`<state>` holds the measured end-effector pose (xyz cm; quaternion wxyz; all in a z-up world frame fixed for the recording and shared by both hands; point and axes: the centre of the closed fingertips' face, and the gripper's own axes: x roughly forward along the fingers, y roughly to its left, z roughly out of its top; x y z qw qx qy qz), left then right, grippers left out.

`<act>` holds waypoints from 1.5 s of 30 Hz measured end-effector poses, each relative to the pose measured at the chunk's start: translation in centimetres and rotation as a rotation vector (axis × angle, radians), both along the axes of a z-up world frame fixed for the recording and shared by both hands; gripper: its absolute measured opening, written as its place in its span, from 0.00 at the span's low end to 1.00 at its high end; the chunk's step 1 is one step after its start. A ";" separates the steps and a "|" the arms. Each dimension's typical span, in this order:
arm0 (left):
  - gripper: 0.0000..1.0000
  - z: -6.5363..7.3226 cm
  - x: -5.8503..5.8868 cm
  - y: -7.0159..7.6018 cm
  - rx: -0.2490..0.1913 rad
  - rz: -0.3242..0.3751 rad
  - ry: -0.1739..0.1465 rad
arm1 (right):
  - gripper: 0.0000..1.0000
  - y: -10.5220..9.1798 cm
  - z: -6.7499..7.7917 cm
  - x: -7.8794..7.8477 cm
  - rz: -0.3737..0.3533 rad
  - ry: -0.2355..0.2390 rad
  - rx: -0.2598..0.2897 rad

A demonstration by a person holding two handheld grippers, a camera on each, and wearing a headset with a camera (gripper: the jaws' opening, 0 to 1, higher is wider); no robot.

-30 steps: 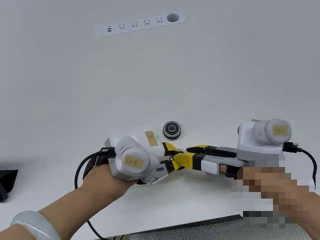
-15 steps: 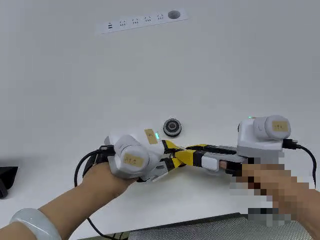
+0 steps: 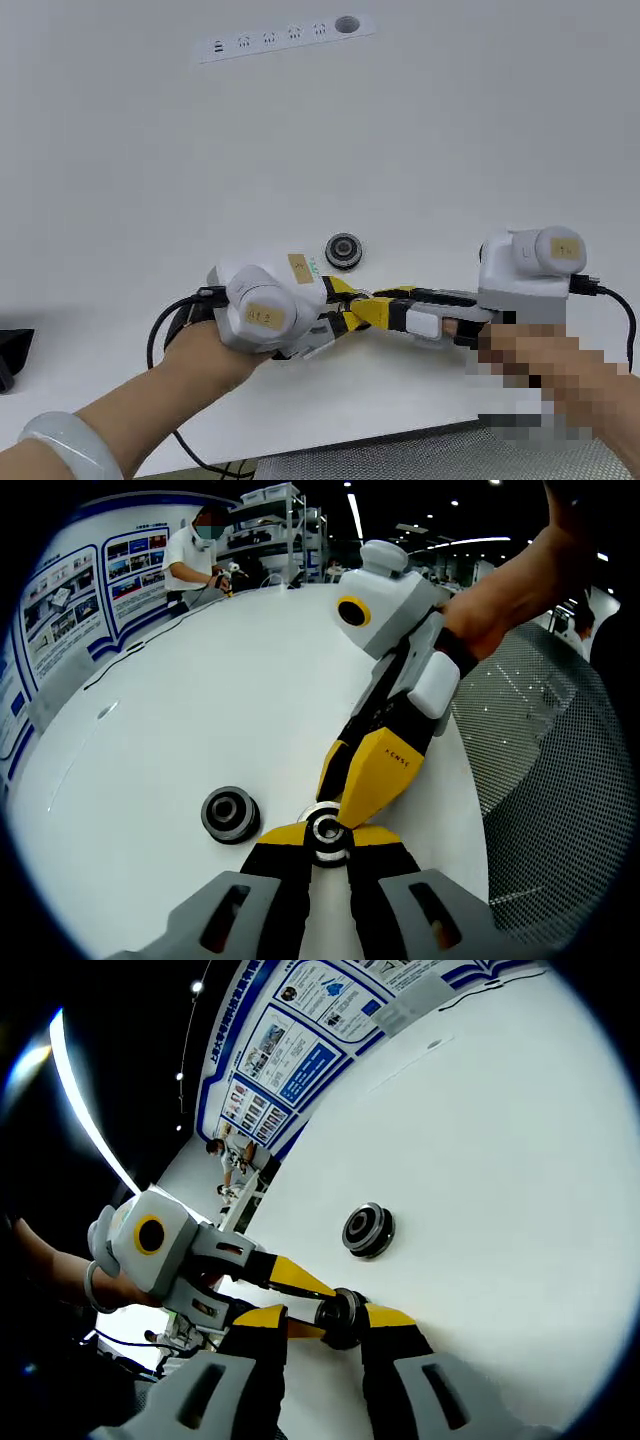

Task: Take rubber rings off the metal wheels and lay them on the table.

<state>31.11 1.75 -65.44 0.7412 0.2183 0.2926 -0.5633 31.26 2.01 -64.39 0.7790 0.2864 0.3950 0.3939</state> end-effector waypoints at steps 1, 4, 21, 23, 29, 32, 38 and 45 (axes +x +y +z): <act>0.13 0.0 0.0 0.0 0.000 0.001 0.000 | 0.30 -0.1 -0.1 -0.2 0.003 0.007 0.001; 0.13 0.0 0.0 0.0 -0.002 0.002 0.000 | 0.30 -0.2 -0.1 -0.6 0.006 0.022 0.006; 0.13 0.0 0.0 0.0 -0.007 0.003 -0.001 | 0.27 -0.7 -0.3 -0.8 0.000 0.042 0.018; 0.13 0.0 0.0 0.0 -0.007 0.004 -0.001 | 0.29 -0.5 -0.1 -0.6 -0.003 0.029 0.017; 0.13 0.0 0.0 0.0 -0.009 0.005 -0.001 | 0.35 0.0 0.0 0.2 -0.014 0.012 0.023; 0.13 0.0 0.0 0.0 -0.009 0.004 -0.001 | 0.36 -0.1 -0.2 0.5 -0.009 0.009 0.017; 0.13 0.0 0.0 0.0 -0.011 0.004 -0.001 | 0.39 0.2 -0.1 0.4 0.009 0.013 0.017; 0.13 0.0 0.0 0.0 -0.012 0.002 -0.001 | 0.43 0.4 0.1 -0.1 0.070 0.023 -0.008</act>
